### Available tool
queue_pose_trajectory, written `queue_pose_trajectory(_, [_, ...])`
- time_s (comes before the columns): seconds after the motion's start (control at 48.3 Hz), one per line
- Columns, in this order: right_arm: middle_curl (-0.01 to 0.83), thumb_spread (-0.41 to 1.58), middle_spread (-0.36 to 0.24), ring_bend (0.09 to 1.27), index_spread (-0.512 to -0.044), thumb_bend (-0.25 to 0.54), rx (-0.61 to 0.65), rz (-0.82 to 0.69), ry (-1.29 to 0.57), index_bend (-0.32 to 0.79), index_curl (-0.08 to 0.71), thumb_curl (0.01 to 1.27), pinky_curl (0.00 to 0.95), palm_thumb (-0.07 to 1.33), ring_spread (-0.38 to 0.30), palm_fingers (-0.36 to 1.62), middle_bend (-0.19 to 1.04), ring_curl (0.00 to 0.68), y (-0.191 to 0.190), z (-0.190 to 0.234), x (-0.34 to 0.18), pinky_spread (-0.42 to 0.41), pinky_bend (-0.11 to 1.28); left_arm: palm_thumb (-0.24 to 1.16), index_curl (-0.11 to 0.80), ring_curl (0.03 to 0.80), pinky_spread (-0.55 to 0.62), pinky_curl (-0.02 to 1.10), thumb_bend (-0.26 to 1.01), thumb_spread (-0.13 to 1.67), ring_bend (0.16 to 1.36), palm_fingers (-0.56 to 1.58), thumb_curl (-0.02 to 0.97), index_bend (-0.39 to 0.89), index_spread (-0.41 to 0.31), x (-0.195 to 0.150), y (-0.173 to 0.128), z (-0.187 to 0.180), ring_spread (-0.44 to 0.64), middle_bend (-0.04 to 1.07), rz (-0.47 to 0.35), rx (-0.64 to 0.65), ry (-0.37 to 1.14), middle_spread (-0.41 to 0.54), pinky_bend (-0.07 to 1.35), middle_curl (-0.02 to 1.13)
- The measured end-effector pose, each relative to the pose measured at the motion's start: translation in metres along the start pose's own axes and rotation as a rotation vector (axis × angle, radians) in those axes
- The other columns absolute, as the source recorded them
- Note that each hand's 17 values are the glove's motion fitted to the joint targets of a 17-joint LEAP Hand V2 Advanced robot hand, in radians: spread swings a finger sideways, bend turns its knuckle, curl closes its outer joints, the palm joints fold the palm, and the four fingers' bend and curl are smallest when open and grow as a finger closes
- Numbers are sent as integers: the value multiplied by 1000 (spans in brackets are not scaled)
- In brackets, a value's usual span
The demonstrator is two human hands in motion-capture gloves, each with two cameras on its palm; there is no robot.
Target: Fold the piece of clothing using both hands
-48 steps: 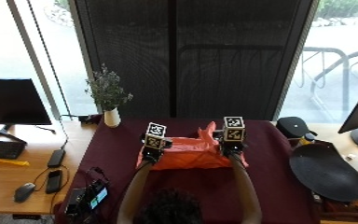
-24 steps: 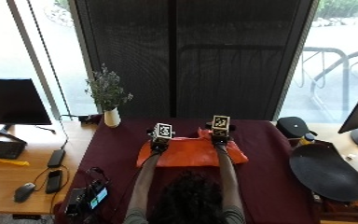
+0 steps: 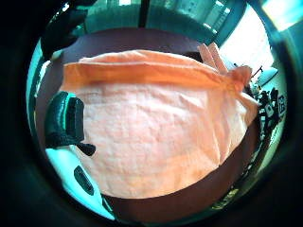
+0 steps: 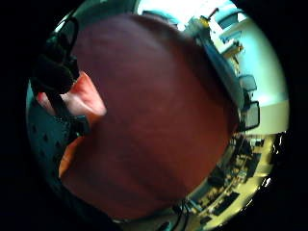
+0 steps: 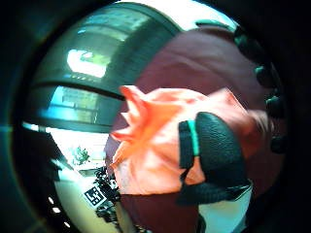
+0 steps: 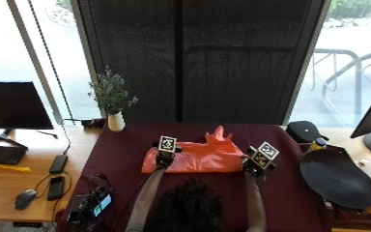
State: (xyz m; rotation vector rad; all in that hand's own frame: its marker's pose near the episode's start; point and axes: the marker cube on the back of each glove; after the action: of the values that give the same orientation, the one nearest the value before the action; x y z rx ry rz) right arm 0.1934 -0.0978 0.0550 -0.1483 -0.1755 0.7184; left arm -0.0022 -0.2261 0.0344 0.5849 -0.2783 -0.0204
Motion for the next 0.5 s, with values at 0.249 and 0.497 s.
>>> queue_pose_trajectory(0.249, [408, 1209, -13, 808, -233, -46, 164, -57, -457, -86, 43, 312, 468, 452, -121, 793, 152, 478, -18, 1, 14, -211, 1005, 694, 269, 426, 266, 218, -42, 1378, 628, 442, 282, 102, -127, 21, 61, 34, -97, 375, 43, -461, 138, -197, 383, 471])
queue_pose_trajectory(0.497, [402, 1152, -4, 860, -231, 130, 28, -85, -598, 47, 16, 412, 413, 834, -168, 910, 200, 458, -4, 6, -3, -287, 979, 391, 307, 378, 315, 261, -35, 1507, 531, 333, 190, 187, -119, 14, 76, 43, 57, 215, -28, -689, 251, -110, 429, 427])
